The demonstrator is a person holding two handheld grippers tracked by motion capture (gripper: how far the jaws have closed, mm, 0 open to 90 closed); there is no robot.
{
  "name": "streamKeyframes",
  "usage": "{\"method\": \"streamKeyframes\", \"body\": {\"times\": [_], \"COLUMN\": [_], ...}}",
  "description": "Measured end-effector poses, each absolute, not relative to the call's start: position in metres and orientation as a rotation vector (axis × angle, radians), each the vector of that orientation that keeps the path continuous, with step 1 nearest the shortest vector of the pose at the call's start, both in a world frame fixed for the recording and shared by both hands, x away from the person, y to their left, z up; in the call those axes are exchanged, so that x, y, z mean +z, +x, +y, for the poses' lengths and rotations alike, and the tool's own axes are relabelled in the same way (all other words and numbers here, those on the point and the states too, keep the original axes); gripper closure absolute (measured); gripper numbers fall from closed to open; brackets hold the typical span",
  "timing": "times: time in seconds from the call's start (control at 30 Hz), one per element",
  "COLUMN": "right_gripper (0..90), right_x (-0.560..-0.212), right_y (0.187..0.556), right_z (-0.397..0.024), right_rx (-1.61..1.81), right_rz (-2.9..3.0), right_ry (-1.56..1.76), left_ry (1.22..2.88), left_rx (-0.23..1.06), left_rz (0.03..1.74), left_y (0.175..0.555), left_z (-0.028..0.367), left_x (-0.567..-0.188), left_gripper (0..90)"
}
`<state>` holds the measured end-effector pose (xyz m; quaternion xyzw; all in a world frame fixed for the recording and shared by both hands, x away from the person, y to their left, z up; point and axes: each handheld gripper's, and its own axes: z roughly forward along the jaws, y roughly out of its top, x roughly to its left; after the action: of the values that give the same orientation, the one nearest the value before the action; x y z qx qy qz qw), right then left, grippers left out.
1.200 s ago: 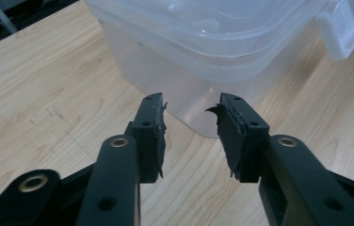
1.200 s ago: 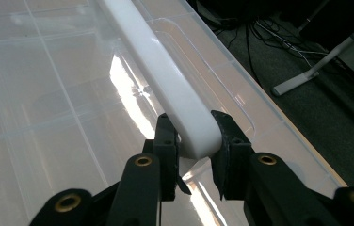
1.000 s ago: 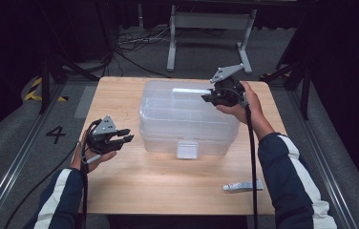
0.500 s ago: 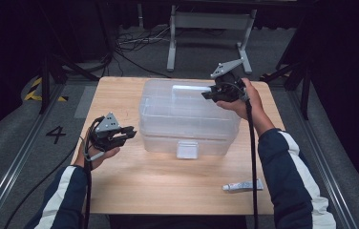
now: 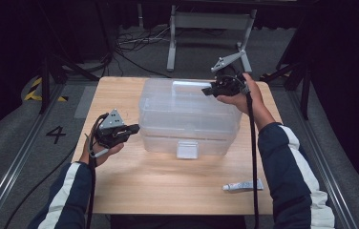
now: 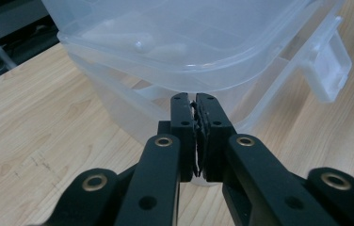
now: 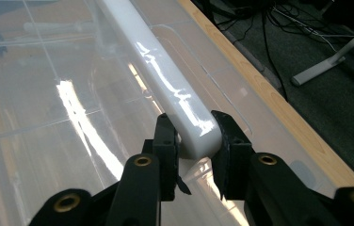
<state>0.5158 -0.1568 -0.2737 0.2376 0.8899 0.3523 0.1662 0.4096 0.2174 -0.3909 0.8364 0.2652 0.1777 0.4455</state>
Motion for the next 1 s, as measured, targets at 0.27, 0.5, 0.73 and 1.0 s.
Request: {"method": "streamKeyframes", "body": {"times": [0.27,0.5,0.73,1.0], "right_gripper": [73.5,73.4,73.2,72.9], "right_x": [-0.272,-0.271,-0.268,-0.268], "right_y": [0.517,0.519,0.524,0.523], "right_z": [-0.156,-0.156,-0.156,-0.155], "right_rx": [0.991,0.985,0.99,0.98], "right_rz": [2.544,2.552,2.553,2.545], "right_ry": [0.686,0.691,0.712,0.722], "left_ry": [2.065,2.063,2.078,2.066], "left_rx": [0.42,0.429,0.433,0.44], "left_rz": [0.661,0.661,0.663,0.656], "left_y": [0.413,0.416,0.418,0.422], "left_z": [0.214,0.212,0.208,0.207], "left_x": [-0.394,-0.395,-0.397,-0.396], "left_gripper": [89.4,89.5,89.6,89.7]}}
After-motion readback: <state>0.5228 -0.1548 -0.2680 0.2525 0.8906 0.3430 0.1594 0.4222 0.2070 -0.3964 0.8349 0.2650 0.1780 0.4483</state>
